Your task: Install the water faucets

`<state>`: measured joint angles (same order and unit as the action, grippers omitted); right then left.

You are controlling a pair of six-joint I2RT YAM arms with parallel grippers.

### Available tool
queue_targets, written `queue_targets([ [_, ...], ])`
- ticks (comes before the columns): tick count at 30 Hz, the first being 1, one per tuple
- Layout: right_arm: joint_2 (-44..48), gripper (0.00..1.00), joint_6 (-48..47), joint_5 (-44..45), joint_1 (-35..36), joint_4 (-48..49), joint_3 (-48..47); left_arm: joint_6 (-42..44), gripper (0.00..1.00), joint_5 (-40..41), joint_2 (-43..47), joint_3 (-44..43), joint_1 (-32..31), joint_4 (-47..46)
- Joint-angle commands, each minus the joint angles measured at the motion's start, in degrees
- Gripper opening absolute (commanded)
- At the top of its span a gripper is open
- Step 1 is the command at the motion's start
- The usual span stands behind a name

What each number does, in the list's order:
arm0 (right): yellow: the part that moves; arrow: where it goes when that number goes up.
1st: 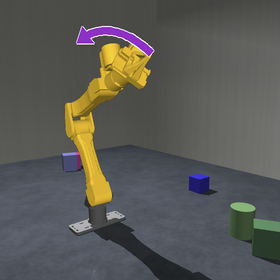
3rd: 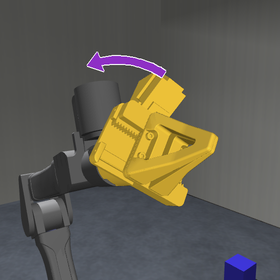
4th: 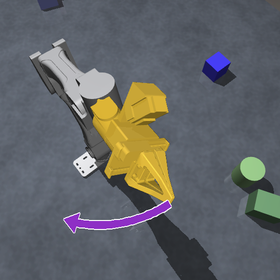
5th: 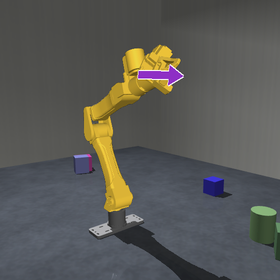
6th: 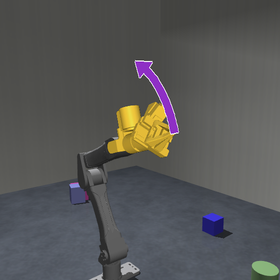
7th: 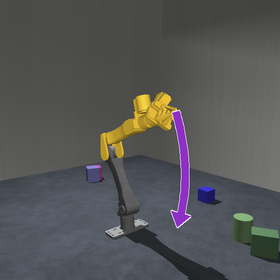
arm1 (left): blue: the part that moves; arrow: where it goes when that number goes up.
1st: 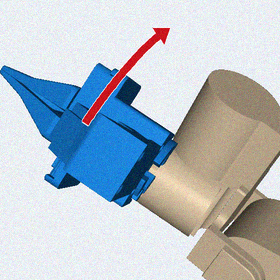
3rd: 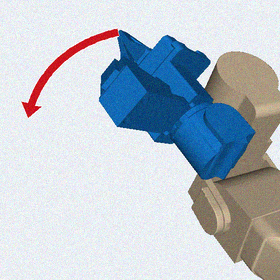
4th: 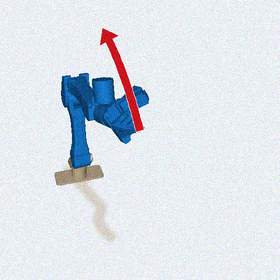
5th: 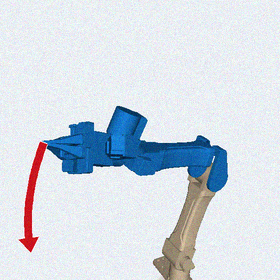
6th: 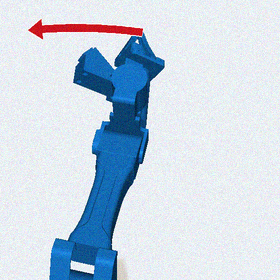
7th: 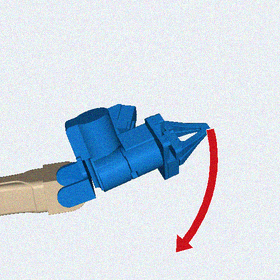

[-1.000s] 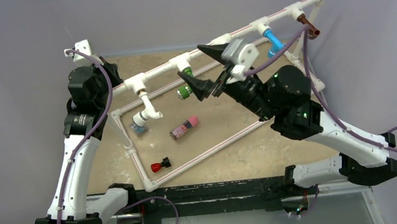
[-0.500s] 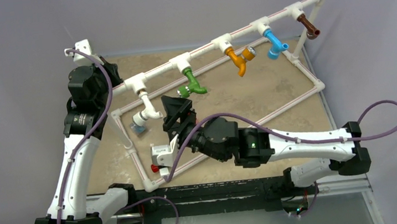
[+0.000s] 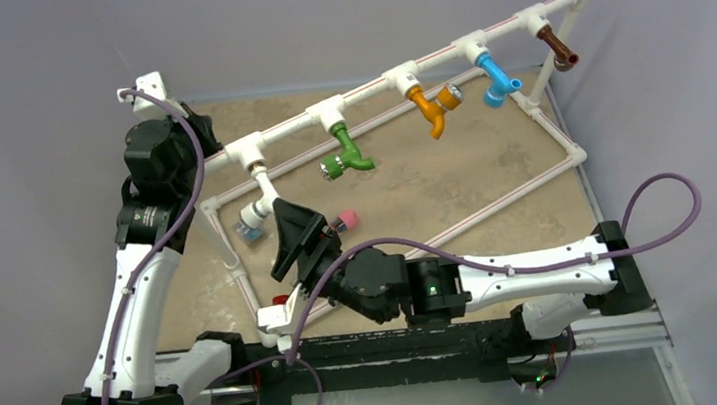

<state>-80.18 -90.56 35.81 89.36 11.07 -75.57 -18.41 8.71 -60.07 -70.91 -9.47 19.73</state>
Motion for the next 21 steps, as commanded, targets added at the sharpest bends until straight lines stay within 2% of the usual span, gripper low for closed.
queue_targets([
  [1,-1.9,0.77,-5.0,2.0,0.5,2.0,-1.4,3.5,0.00,-3.9,-1.1,3.7,-2.4,14.3],
  [16,-8.4,0.77,-10.9,0.3,-1.4,16.2,-0.6,3.4,0.00,-3.7,-0.6,4.4,-2.4,14.1],
  [21,-11.0,0.73,-11.0,0.6,-2.6,16.8,-2.3,3.4,0.00,-3.9,-1.0,4.2,-2.4,13.9],
])
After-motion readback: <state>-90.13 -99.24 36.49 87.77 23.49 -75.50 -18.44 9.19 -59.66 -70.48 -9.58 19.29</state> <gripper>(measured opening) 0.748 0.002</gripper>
